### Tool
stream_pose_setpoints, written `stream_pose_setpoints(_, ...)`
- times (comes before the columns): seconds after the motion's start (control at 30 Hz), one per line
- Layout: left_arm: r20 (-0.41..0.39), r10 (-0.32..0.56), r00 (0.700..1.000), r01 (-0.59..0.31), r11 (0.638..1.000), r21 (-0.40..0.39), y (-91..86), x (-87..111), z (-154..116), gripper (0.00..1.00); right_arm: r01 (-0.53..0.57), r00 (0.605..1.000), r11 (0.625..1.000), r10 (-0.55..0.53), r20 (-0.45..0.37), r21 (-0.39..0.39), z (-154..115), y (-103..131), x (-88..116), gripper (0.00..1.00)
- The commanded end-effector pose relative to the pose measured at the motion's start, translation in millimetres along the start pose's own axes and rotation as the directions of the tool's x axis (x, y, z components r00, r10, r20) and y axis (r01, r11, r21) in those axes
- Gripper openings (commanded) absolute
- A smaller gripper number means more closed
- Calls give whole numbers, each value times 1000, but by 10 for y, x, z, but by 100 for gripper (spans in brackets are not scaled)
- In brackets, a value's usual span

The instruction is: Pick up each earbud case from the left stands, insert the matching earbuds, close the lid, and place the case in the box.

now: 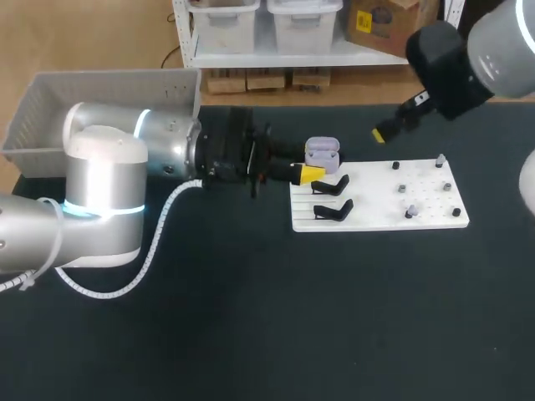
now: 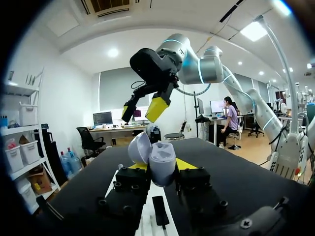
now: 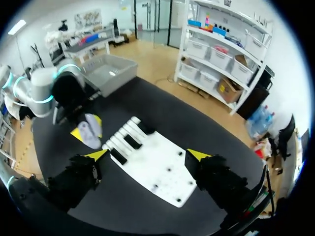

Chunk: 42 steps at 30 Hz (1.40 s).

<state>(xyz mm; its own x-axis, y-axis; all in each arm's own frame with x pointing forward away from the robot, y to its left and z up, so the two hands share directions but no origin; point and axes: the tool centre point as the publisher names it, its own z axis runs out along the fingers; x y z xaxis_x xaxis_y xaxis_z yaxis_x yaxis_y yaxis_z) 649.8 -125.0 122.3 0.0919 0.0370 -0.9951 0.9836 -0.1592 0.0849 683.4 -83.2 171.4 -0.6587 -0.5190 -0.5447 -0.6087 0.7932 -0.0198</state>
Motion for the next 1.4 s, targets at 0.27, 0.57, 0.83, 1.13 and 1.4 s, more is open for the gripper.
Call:
stream_pose_setpoints(0.27,0,-2,1000,2,1000,-17,-46,4,13,0,62,974,956,6,-228,288,113,-390,218,100)
stream_pose_setpoints(0.57,0,-2,1000,2,1000,-17,-46,4,13,0,43,935,961,59,-351,274,406,-760,417,100)
stream_pose_setpoints(0.83,0,-2,1000,2,1000,-17,-46,4,13,0,-33,921,971,123,-370,238,600,-981,572,100)
stream_pose_setpoints(1.13,0,-2,1000,2,1000,-17,-46,4,13,0,-59,918,973,140,-370,223,627,-1004,606,100)
stream_pose_setpoints(1.4,0,-2,1000,2,1000,-17,-46,4,13,0,-59,918,973,140,-370,223,627,-1004,606,100)
